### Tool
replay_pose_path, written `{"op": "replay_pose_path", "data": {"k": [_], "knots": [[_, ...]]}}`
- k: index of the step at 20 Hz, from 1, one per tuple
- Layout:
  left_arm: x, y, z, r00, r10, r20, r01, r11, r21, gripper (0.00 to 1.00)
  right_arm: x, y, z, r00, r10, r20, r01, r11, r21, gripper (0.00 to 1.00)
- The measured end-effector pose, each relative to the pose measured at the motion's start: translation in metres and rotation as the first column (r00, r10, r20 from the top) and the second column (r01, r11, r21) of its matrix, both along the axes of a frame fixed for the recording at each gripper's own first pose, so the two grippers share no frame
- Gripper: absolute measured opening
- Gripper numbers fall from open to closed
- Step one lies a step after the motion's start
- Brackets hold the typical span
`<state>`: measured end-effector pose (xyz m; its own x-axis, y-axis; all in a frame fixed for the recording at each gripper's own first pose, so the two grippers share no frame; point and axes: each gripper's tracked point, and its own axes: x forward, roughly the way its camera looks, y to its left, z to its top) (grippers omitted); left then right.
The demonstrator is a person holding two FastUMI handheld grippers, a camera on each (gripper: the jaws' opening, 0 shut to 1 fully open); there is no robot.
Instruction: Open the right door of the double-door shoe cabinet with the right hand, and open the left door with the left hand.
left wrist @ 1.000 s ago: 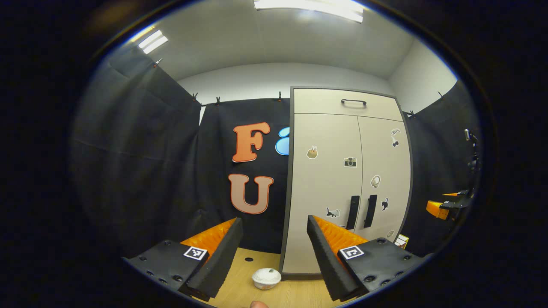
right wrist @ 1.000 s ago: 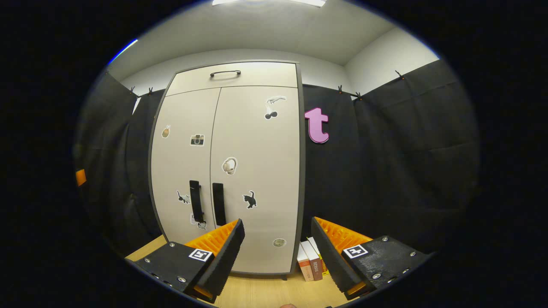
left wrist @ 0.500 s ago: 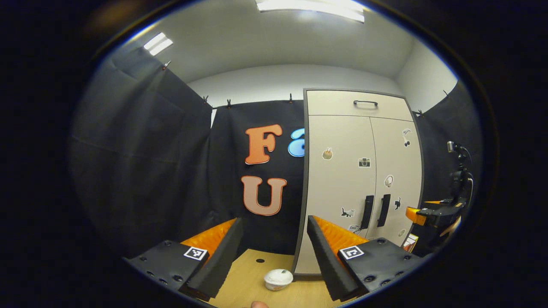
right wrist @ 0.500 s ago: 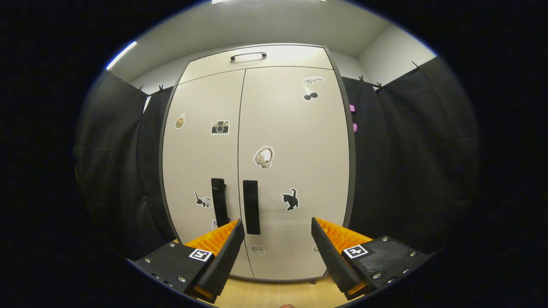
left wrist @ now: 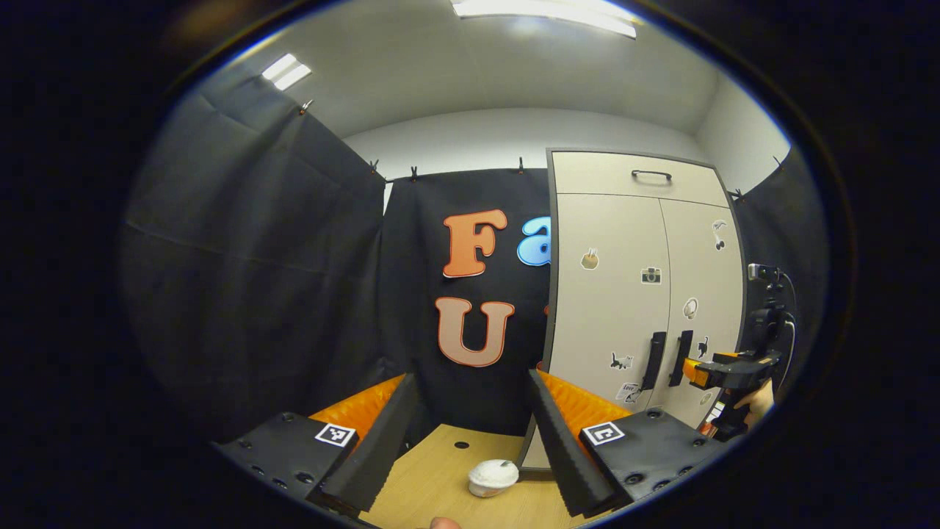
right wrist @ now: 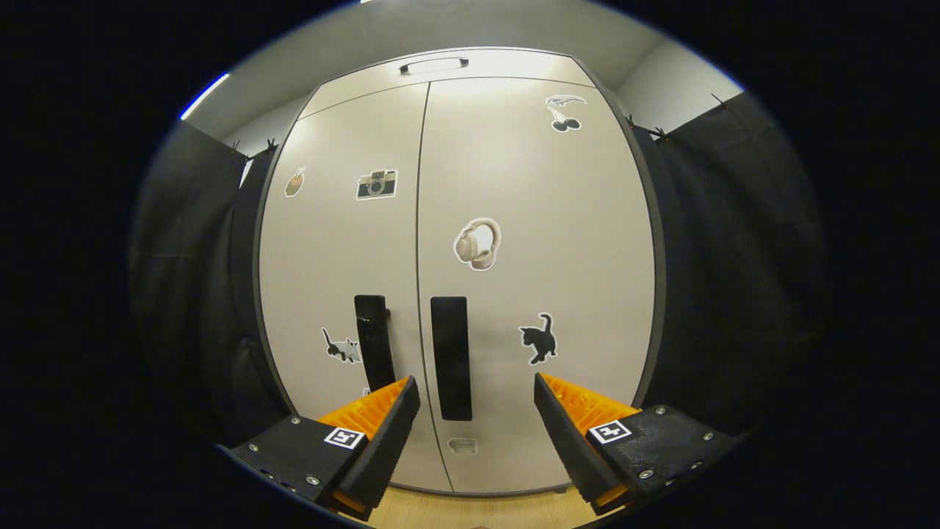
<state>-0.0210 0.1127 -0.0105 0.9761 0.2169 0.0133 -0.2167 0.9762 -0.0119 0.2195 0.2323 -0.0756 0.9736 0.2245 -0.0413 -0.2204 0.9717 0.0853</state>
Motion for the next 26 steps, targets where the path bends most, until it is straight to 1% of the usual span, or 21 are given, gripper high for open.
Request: {"op": "replay_pose_path", "data": {"k": [1, 2, 4, 5, 8, 12, 14, 15, 16, 17, 19, 21, 22, 24, 25, 26], "knots": [[-0.001, 0.004, 0.000, 1.000, 0.001, 0.003, -0.001, 1.000, -0.019, 0.95, 0.006, 0.005, 0.000, 1.000, 0.004, 0.006, -0.004, 1.000, 0.004, 0.95], [-0.002, 0.010, 0.002, 1.000, 0.014, 0.008, -0.013, 1.000, -0.028, 0.96, 0.012, 0.009, -0.002, 1.000, 0.003, 0.005, -0.003, 1.000, 0.001, 0.94], [-0.002, 0.025, 0.006, 0.999, 0.047, 0.017, -0.046, 0.999, -0.016, 0.96, 0.024, 0.013, -0.006, 1.000, -0.006, 0.004, 0.006, 1.000, -0.022, 0.90], [-0.004, 0.029, 0.006, 0.999, 0.052, 0.016, -0.052, 0.999, -0.013, 0.96, 0.031, 0.014, -0.011, 1.000, -0.015, -0.003, 0.015, 0.999, -0.037, 0.86], [-0.003, 0.035, 0.010, 0.999, 0.042, 0.014, -0.042, 0.999, -0.017, 0.95, 0.047, 0.018, -0.025, 0.999, -0.026, -0.039, 0.023, 0.998, -0.053, 0.81], [-0.001, 0.052, 0.021, 0.998, 0.057, 0.032, -0.058, 0.998, 0.006, 0.96, 0.059, 0.021, -0.035, 0.996, -0.036, -0.080, 0.032, 0.999, -0.041, 0.72], [0.002, 0.052, 0.025, 0.998, 0.048, 0.034, -0.048, 0.999, 0.009, 0.96, 0.061, 0.024, -0.036, 0.996, -0.031, -0.086, 0.028, 0.999, -0.028, 0.67], [0.004, 0.052, 0.025, 0.999, 0.043, 0.033, -0.044, 0.999, 0.010, 0.95, 0.062, 0.023, -0.036, 0.995, -0.039, -0.091, 0.037, 0.999, -0.024, 0.63], [0.004, 0.053, 0.025, 0.999, 0.040, 0.032, -0.041, 0.999, 0.012, 0.97, 0.063, 0.021, -0.035, 0.995, -0.051, -0.088, 0.050, 0.999, -0.020, 0.60], [0.005, 0.053, 0.024, 0.999, 0.038, 0.030, -0.038, 0.999, 0.014, 0.96, 0.062, 0.022, -0.034, 0.995, -0.045, -0.092, 0.045, 0.999, -0.007, 0.53], [0.006, 0.051, 0.023, 0.999, 0.031, 0.023, -0.031, 0.999, 0.021, 0.96, 0.061, 0.026, -0.036, 0.994, -0.034, -0.108, 0.036, 0.999, 0.019, 0.43], [0.007, 0.048, 0.022, 1.000, 0.021, 0.015, -0.021, 0.999, 0.027, 0.96, 0.061, 0.024, -0.037, 0.991, -0.046, -0.127, 0.051, 0.998, 0.035, 0.34], [0.008, 0.045, 0.023, 1.000, 0.016, 0.014, -0.016, 0.999, 0.028, 0.96, 0.061, 0.024, -0.037, 0.991, -0.049, -0.128, 0.054, 0.998, 0.032, 0.33], [0.007, 0.040, 0.022, 1.000, 0.001, 0.014, -0.002, 1.000, 0.026, 0.96, 0.058, 0.023, -0.036, 0.992, -0.051, -0.119, 0.051, 0.999, -0.007, 0.26], [0.007, 0.040, 0.021, 1.000, -0.002, 0.014, 0.001, 1.000, 0.025, 0.96, 0.055, 0.023, -0.036, 0.992, -0.047, -0.114, 0.046, 0.999, -0.017, 0.20], [0.006, 0.038, 0.020, 1.000, -0.002, 0.012, 0.002, 1.000, 0.024, 0.97, 0.052, 0.022, -0.035, 0.993, -0.037, -0.114, 0.035, 0.999, -0.019, 0.18]]}}
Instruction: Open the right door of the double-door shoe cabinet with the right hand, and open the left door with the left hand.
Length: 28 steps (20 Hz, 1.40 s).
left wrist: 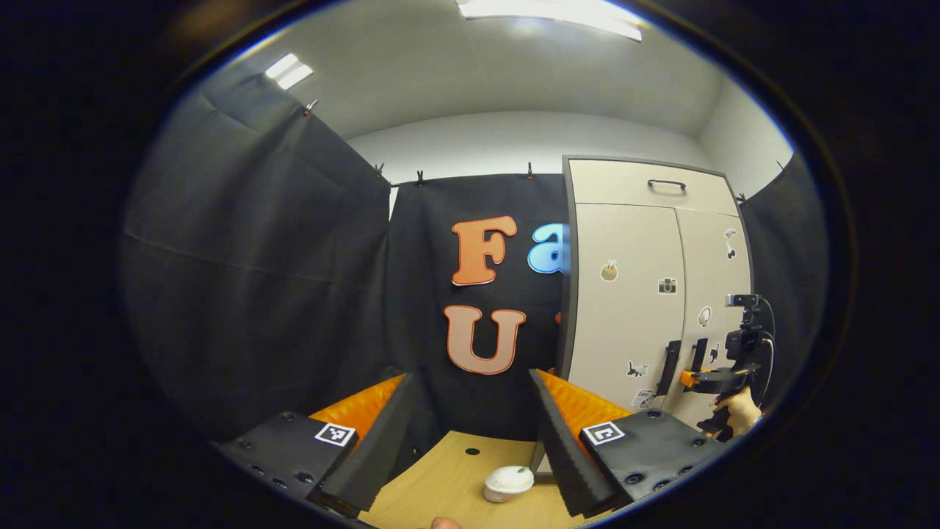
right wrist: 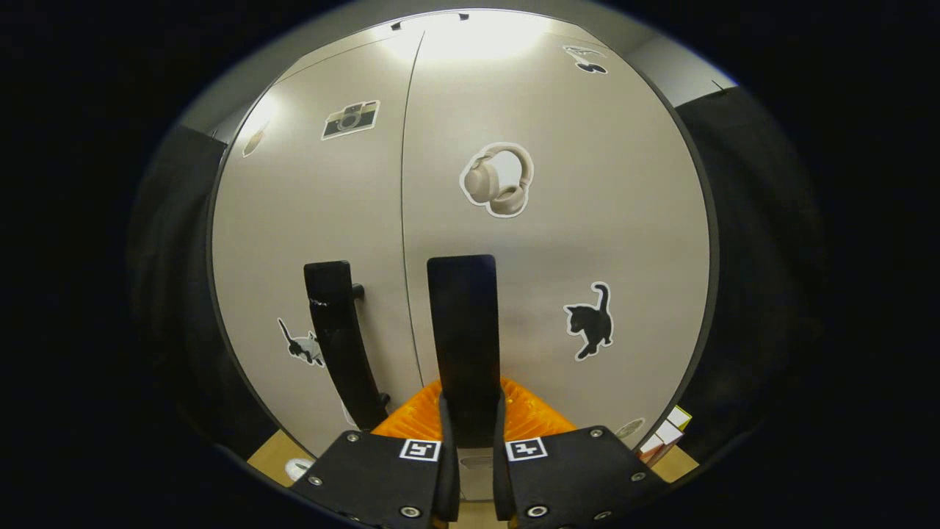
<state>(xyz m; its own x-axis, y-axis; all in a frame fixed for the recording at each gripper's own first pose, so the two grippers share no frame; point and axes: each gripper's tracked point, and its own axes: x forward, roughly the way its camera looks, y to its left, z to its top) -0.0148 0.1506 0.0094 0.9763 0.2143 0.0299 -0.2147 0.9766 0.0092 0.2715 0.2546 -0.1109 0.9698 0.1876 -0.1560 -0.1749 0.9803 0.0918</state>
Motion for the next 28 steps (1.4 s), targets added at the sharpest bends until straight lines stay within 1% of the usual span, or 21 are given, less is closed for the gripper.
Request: {"op": "replay_pose_path", "data": {"k": [1, 2, 3, 4, 5, 9, 10, 12, 13, 14, 15, 17, 25, 28], "knots": [[-0.002, -0.001, -0.001, 1.000, -0.001, -0.002, 0.001, 1.000, -0.001, 0.96, -0.003, 0.000, 0.001, 1.000, 0.015, 0.001, -0.015, 1.000, 0.003, 0.14], [-0.001, -0.003, -0.002, 1.000, -0.005, -0.006, 0.005, 1.000, -0.004, 0.95, -0.006, -0.001, 0.002, 1.000, 0.030, 0.003, -0.030, 1.000, 0.005, 0.13], [-0.001, -0.007, -0.004, 1.000, -0.012, -0.009, 0.012, 1.000, -0.007, 0.96, -0.010, -0.002, 0.003, 0.999, 0.040, 0.006, -0.040, 0.999, 0.007, 0.08], [-0.002, -0.010, -0.004, 1.000, -0.019, -0.010, 0.018, 1.000, -0.008, 0.95, -0.012, -0.002, 0.004, 0.999, 0.047, 0.010, -0.047, 0.999, 0.011, 0.07], [-0.002, -0.013, -0.004, 1.000, -0.024, -0.012, 0.024, 1.000, -0.006, 0.96, -0.016, -0.004, 0.005, 0.999, 0.051, 0.009, -0.051, 0.999, 0.014, 0.05], [-0.007, -0.026, -0.005, 0.999, -0.046, -0.014, 0.046, 0.999, -0.002, 0.97, -0.028, -0.013, 0.008, 0.998, 0.055, 0.018, -0.055, 0.998, 0.004, 0.05], [-0.008, -0.028, -0.005, 0.999, -0.051, -0.015, 0.051, 0.999, -0.003, 0.95, -0.032, -0.015, 0.009, 0.998, 0.054, 0.020, -0.054, 0.999, 0.001, 0.05], [-0.009, -0.033, -0.005, 0.998, -0.059, -0.016, 0.059, 0.998, -0.006, 0.96, -0.039, -0.022, 0.011, 0.998, 0.052, 0.037, -0.052, 0.999, -0.004, 0.05], [-0.010, -0.034, -0.006, 0.998, -0.062, -0.017, 0.062, 0.998, -0.009, 0.95, -0.042, -0.026, 0.013, 0.997, 0.049, 0.051, -0.049, 0.999, -0.001, 0.05], [-0.011, -0.036, -0.006, 0.998, -0.065, -0.016, 0.065, 0.998, -0.013, 0.96, -0.044, -0.030, 0.013, 0.997, 0.046, 0.065, -0.046, 0.999, -0.002, 0.05], [-0.013, -0.037, -0.007, 0.998, -0.068, -0.016, 0.068, 0.998, -0.018, 0.96, -0.046, -0.034, 0.014, 0.996, 0.046, 0.073, -0.045, 0.999, -0.003, 0.02], [-0.012, -0.043, -0.006, 0.997, -0.077, -0.013, 0.077, 0.997, -0.023, 0.96, -0.052, -0.040, 0.014, 0.997, 0.040, 0.072, -0.040, 0.999, -0.006, 0.01], [-0.010, -0.078, -0.010, 0.990, -0.141, -0.017, 0.140, 0.990, -0.015, 0.96, -0.062, -0.058, 0.015, 0.997, 0.014, 0.077, -0.014, 1.000, 0.000, 0.01], [-0.007, -0.084, -0.016, 0.989, -0.147, -0.030, 0.147, 0.989, -0.015, 0.95, -0.063, -0.065, 0.015, 0.997, -0.002, 0.081, 0.002, 1.000, -0.006, 0.01]]}}
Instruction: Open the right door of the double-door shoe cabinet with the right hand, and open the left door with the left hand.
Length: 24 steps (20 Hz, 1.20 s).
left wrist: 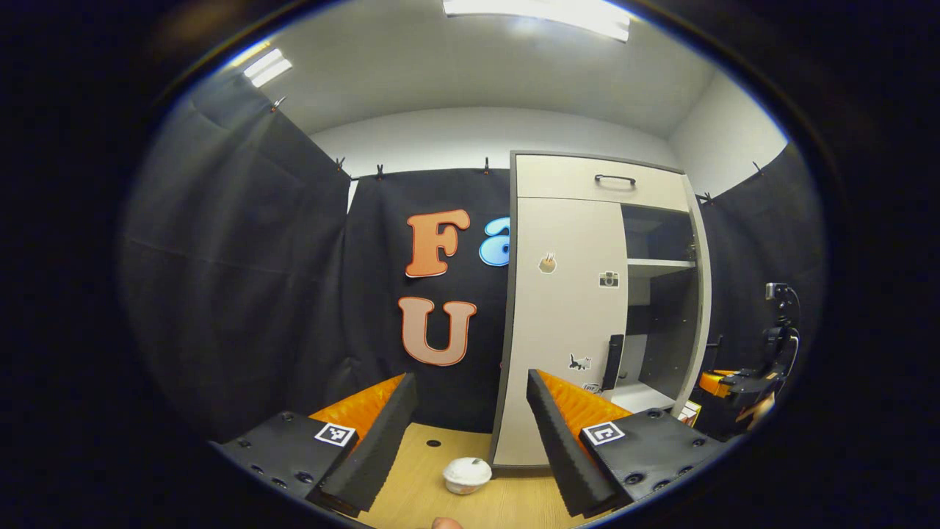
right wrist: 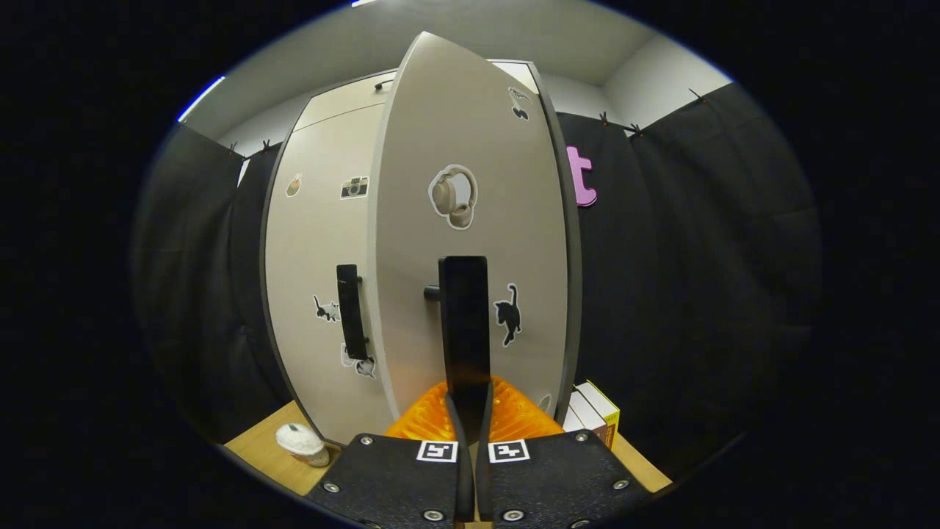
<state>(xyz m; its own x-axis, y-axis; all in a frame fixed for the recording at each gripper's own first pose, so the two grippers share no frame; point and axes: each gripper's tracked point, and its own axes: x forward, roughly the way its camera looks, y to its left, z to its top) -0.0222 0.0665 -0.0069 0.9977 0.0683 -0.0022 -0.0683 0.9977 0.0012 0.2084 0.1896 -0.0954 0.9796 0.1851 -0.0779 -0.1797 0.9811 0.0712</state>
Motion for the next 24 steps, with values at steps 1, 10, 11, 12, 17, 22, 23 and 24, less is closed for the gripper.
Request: {"op": "replay_pose_path", "data": {"k": [1, 10, 11, 12, 17, 22, 23, 24], "knots": [[0.002, -0.003, -0.002, 1.000, -0.003, -0.003, 0.003, 1.000, 0.000, 0.95, -0.001, -0.002, 0.000, 1.000, -0.004, -0.003, 0.004, 1.000, 0.002, 0.01], [0.012, -0.026, 0.000, 0.999, -0.039, 0.005, 0.039, 0.999, -0.001, 0.95, -0.007, -0.026, 0.000, 0.998, -0.069, -0.007, 0.069, 0.998, -0.012, 0.00], [0.014, -0.029, 0.000, 0.999, -0.046, 0.007, 0.046, 0.999, -0.002, 0.95, -0.007, -0.030, 0.000, 0.997, -0.074, -0.008, 0.074, 0.997, -0.018, 0.00], [0.017, -0.035, 0.000, 0.999, -0.054, 0.008, 0.054, 0.999, -0.004, 0.96, -0.008, -0.032, 0.000, 0.997, -0.077, -0.010, 0.076, 0.997, -0.019, 0.00], [0.032, -0.058, -0.003, 0.997, -0.082, 0.005, 0.082, 0.997, -0.005, 0.96, -0.009, -0.049, -0.001, 0.994, -0.106, -0.014, 0.106, 0.994, -0.038, 0.00], [0.052, -0.084, -0.012, 0.995, -0.099, -0.012, 0.099, 0.995, -0.023, 0.96, -0.011, -0.065, -0.003, 0.991, -0.130, -0.034, 0.128, 0.990, -0.057, 0.00], [0.055, -0.091, -0.014, 0.994, -0.105, -0.018, 0.104, 0.994, -0.022, 0.96, -0.012, -0.069, -0.003, 0.990, -0.139, -0.039, 0.136, 0.989, -0.064, 0.00], [0.059, -0.097, -0.016, 0.994, -0.110, -0.022, 0.109, 0.994, -0.019, 0.96, -0.012, -0.073, -0.003, 0.989, -0.145, -0.040, 0.142, 0.987, -0.070, 0.00]]}}
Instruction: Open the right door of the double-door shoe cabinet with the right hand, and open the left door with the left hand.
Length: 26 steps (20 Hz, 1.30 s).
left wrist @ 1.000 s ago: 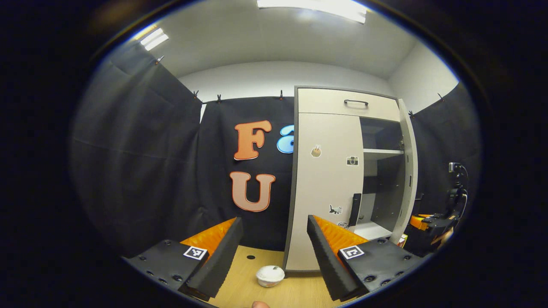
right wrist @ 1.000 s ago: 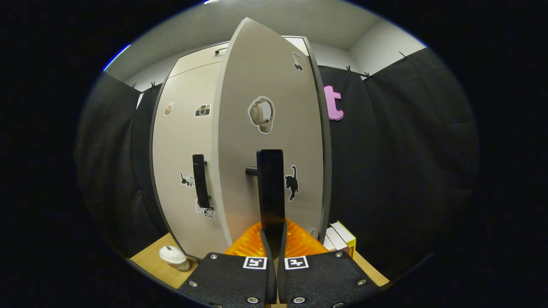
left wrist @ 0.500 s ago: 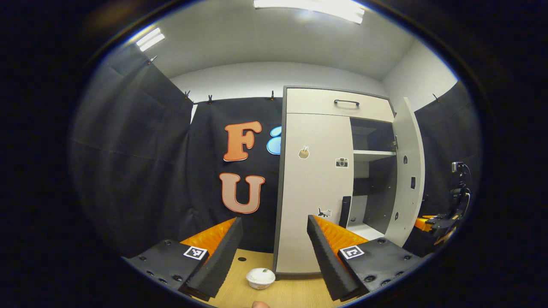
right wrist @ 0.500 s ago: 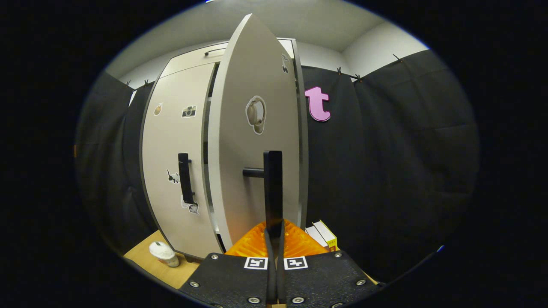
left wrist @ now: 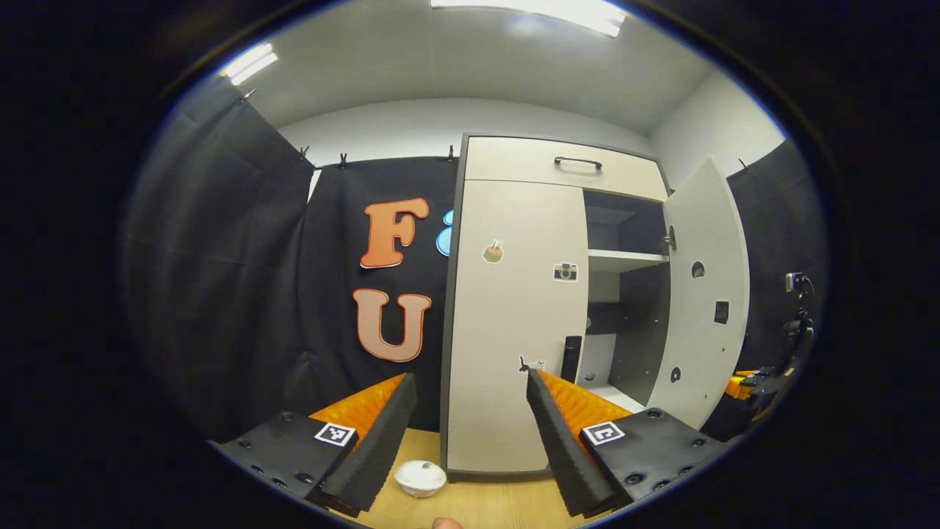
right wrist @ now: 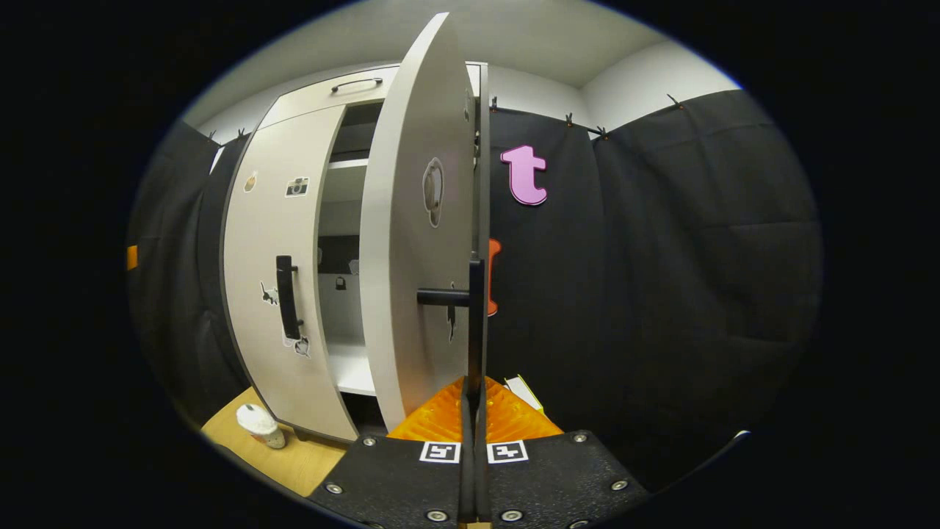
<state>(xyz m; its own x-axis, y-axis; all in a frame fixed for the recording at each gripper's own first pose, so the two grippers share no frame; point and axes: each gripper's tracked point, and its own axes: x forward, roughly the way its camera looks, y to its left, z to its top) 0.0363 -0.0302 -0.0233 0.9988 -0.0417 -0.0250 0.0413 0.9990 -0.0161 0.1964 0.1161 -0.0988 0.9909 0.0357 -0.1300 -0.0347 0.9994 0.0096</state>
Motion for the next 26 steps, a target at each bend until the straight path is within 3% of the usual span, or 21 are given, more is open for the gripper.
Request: {"op": "replay_pose_path", "data": {"k": [7, 14, 16, 18, 19, 20, 22, 23, 24, 26], "knots": [[0.038, -0.037, -0.008, 1.000, -0.017, -0.010, 0.017, 1.000, 0.011, 0.96, -0.002, -0.011, -0.002, 1.000, 0.019, -0.012, -0.019, 1.000, 0.006, 0.02], [0.090, -0.097, -0.033, 0.996, -0.083, -0.020, 0.083, 0.996, 0.020, 0.96, -0.012, -0.046, -0.001, 0.996, -0.090, 0.009, 0.090, 0.995, 0.039, 0.01], [0.107, -0.115, -0.044, 0.993, -0.113, -0.037, 0.114, 0.993, 0.014, 0.96, -0.015, -0.059, -0.001, 0.991, -0.134, 0.019, 0.134, 0.991, 0.024, 0.13], [0.123, -0.130, -0.053, 0.992, -0.121, -0.041, 0.122, 0.992, 0.021, 0.97, -0.019, -0.071, -0.006, 0.986, -0.167, -0.002, 0.167, 0.986, 0.012, 0.41], [0.132, -0.136, -0.057, 0.992, -0.121, -0.044, 0.123, 0.992, 0.024, 0.97, -0.022, -0.075, -0.009, 0.983, -0.182, -0.011, 0.182, 0.983, 0.008, 0.66], [0.140, -0.141, -0.063, 0.991, -0.126, -0.049, 0.128, 0.992, 0.023, 0.96, -0.023, -0.080, -0.010, 0.982, -0.190, -0.011, 0.190, 0.982, 0.005, 0.85], [0.154, -0.154, -0.074, 0.987, -0.148, -0.058, 0.149, 0.989, 0.012, 0.97, -0.024, -0.087, -0.015, 0.977, -0.210, -0.024, 0.210, 0.978, 0.001, 0.93], [0.162, -0.158, -0.081, 0.986, -0.151, -0.070, 0.152, 0.988, 0.008, 0.96, -0.024, -0.090, -0.018, 0.976, -0.217, -0.031, 0.217, 0.976, 0.001, 0.88], [0.172, -0.160, -0.089, 0.985, -0.149, -0.086, 0.150, 0.989, 0.008, 0.96, -0.025, -0.091, -0.020, 0.974, -0.221, -0.039, 0.221, 0.975, 0.004, 0.93], [0.186, -0.163, -0.101, 0.983, -0.146, -0.110, 0.148, 0.989, 0.003, 0.97, -0.026, -0.093, -0.022, 0.973, -0.226, -0.051, 0.227, 0.974, 0.021, 0.93]]}}
